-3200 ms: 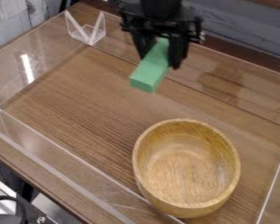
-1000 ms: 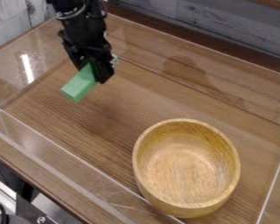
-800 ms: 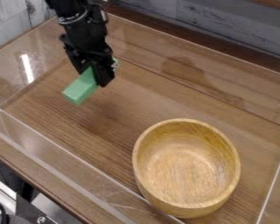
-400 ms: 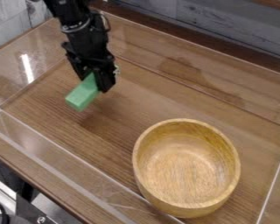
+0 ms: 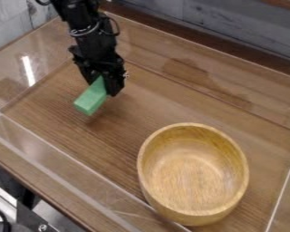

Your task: Remove the green block from inside the brown bowl and put it on the table

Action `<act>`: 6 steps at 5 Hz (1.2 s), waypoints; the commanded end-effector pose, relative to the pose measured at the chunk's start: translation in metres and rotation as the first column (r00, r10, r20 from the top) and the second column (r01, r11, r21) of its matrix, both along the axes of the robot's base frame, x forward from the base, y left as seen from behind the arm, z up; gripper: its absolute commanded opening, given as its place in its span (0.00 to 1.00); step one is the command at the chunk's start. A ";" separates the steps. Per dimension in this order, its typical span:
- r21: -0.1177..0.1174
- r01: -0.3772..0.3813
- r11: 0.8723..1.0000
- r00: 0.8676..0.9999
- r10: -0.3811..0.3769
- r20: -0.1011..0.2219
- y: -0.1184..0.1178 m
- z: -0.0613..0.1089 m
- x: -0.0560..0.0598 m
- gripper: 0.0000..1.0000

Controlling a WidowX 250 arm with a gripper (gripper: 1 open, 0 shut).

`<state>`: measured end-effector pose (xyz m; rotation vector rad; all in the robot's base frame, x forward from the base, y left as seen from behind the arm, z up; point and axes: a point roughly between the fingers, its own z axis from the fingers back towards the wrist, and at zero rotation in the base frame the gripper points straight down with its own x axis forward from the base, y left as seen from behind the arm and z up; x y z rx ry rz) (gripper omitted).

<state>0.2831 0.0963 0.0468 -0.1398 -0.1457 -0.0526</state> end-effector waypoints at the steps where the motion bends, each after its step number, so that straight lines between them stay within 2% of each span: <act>1: 0.014 -0.008 1.000 0.999 0.007 0.050 0.001 0.012 0.016 0.00; 5: -0.014 -0.018 1.000 0.999 0.019 0.044 -0.007 0.004 0.029 0.00; 6: -0.021 -0.019 1.000 0.999 0.020 0.039 -0.009 0.005 0.031 1.00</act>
